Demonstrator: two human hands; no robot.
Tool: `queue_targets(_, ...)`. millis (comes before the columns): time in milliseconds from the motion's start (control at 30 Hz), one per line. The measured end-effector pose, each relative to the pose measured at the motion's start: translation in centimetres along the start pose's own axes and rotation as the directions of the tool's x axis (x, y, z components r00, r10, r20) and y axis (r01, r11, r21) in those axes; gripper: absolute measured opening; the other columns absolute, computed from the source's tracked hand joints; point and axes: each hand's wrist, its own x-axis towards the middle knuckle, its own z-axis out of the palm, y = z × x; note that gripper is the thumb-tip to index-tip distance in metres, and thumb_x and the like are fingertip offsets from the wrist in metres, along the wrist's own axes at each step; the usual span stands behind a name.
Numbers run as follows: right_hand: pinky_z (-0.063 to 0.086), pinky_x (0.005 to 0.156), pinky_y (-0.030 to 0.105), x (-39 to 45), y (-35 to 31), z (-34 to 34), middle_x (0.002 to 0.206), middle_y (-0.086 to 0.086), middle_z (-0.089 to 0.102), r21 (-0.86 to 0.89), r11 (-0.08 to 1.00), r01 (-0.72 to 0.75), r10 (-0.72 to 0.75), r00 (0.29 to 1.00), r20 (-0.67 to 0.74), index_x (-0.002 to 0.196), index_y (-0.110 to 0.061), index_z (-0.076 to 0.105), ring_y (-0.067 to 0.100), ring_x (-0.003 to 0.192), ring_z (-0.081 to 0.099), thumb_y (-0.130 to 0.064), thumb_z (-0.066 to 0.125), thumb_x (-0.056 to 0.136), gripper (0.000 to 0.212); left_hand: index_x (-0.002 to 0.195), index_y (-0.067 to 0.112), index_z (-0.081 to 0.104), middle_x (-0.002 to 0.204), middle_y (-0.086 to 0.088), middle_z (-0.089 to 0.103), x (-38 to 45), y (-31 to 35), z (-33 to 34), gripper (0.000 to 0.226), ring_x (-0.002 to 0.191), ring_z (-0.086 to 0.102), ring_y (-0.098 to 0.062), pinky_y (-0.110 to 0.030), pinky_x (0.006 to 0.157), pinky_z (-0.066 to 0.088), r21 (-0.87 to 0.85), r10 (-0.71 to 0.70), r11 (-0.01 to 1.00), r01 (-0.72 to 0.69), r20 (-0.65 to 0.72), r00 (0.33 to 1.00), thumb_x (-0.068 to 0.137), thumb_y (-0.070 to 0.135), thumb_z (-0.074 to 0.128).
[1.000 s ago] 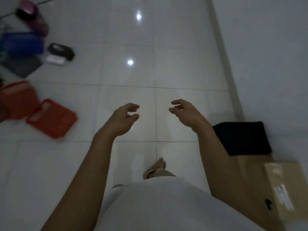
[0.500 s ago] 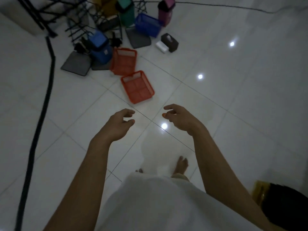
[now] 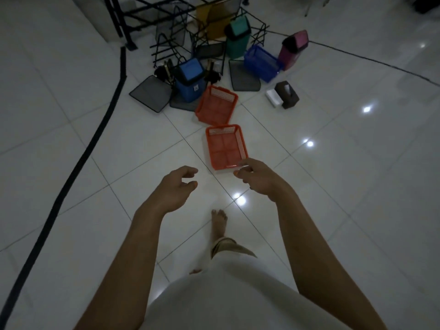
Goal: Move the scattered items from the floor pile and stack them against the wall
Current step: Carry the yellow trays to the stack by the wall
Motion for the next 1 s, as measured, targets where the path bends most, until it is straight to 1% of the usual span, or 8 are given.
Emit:
queue_targets(167,0.043,0.082,0.029,7.2,-4.8,-3.2,0.124,0.001,0.055,-0.050,0.998,0.044,-0.040,0.996,0.080,0.135,-0.017,0.051,0.020,0.110,0.054,-0.024,0.058,0.094,0.042,0.129,0.027,0.054,0.126,0.008,0.053,6.7,3.4,-2.4,0.034,0.095,0.059,-0.013,-0.022,0.073,0.043,-0.027,-0.027,0.999,0.026,-0.029,0.999,0.095,0.021,0.057)
queue_targets(300,0.053,0.093,0.040,14.0,-8.3,-6.7,0.121,0.005,0.062,-0.088,0.994,0.058,-0.046,0.989,0.139,0.129,-0.015,0.058,0.025,0.109,0.061,-0.030,0.058,0.087,0.044,0.130,0.027,0.053,0.125,0.010,0.053,13.0,6.2,-3.9,0.035,0.100,0.057,-0.014,-0.025,0.080,0.042,-0.056,-0.059,0.997,0.054,-0.096,0.994,0.095,0.022,0.058)
queue_targets(400,0.053,0.090,0.035,19.1,-10.9,-9.1,0.116,0.001,0.064,-0.077,0.994,0.083,-0.069,0.984,0.161,0.126,-0.019,0.059,0.020,0.103,0.062,-0.026,0.057,0.093,0.033,0.129,0.029,0.053,0.124,0.012,0.052,17.4,7.6,-4.8,0.035,0.104,0.057,-0.015,-0.025,0.083,0.043,-0.091,-0.082,0.993,0.071,-0.132,0.988,0.095,0.023,0.058)
queue_targets(567,0.054,0.089,0.037,26.1,-14.5,-12.1,0.116,-0.001,0.063,-0.078,0.994,0.077,-0.062,0.981,0.184,0.124,-0.031,0.057,0.018,0.104,0.063,-0.032,0.058,0.092,0.032,0.129,0.028,0.053,0.128,0.007,0.053,23.6,9.1,-6.9,0.035,0.109,0.055,-0.019,-0.026,0.085,0.042,-0.112,-0.137,0.986,0.122,-0.144,0.980,0.095,0.023,0.058)
queue_targets(633,0.054,0.078,0.030,28.0,-15.7,-13.0,0.114,-0.001,0.062,-0.067,0.995,0.075,-0.063,0.982,0.176,0.122,-0.032,0.058,0.018,0.101,0.063,-0.032,0.058,0.091,0.031,0.129,0.028,0.053,0.129,0.006,0.053,25.9,9.6,-7.7,0.034,0.110,0.055,-0.019,-0.025,0.083,0.041,-0.122,-0.151,0.984,0.132,-0.158,0.976,0.095,0.023,0.058)
queue_targets(733,0.045,0.065,0.020,31.4,-17.2,-14.8,0.115,-0.001,0.060,-0.049,0.995,0.085,-0.076,0.984,0.160,0.128,-0.024,0.056,0.012,0.093,0.061,-0.028,0.058,0.094,0.034,0.132,0.025,0.051,0.132,0.004,0.051,30.7,10.6,-8.6,0.036,0.114,0.054,-0.019,-0.025,0.085,0.042,-0.088,-0.159,0.985,0.147,-0.143,0.977,0.096,0.024,0.057)
queue_targets(867,0.043,0.067,0.020,35.7,-18.5,-18.9,0.118,-0.001,0.058,-0.035,0.991,0.128,-0.123,0.986,0.114,0.130,-0.022,0.056,0.007,0.093,0.058,-0.028,0.059,0.096,0.035,0.133,0.023,0.051,0.131,0.003,0.051,37.1,14.4,-9.3,0.038,0.111,0.053,-0.017,-0.023,0.091,0.041,-0.006,-0.100,0.995,0.100,-0.129,0.987,0.096,0.023,0.057)
queue_targets(1000,0.044,0.076,0.022,39.0,-18.1,-25.6,0.118,-0.004,0.056,-0.036,0.989,0.147,-0.142,0.984,0.110,0.129,-0.022,0.057,0.010,0.103,0.056,-0.025,0.059,0.096,0.033,0.132,0.021,0.052,0.120,0.008,0.049,42.4,20.4,-7.6,0.036,0.102,0.050,-0.009,-0.020,0.084,0.041,-0.003,-0.069,0.998,0.069,-0.138,0.988,0.097,0.020,0.055)
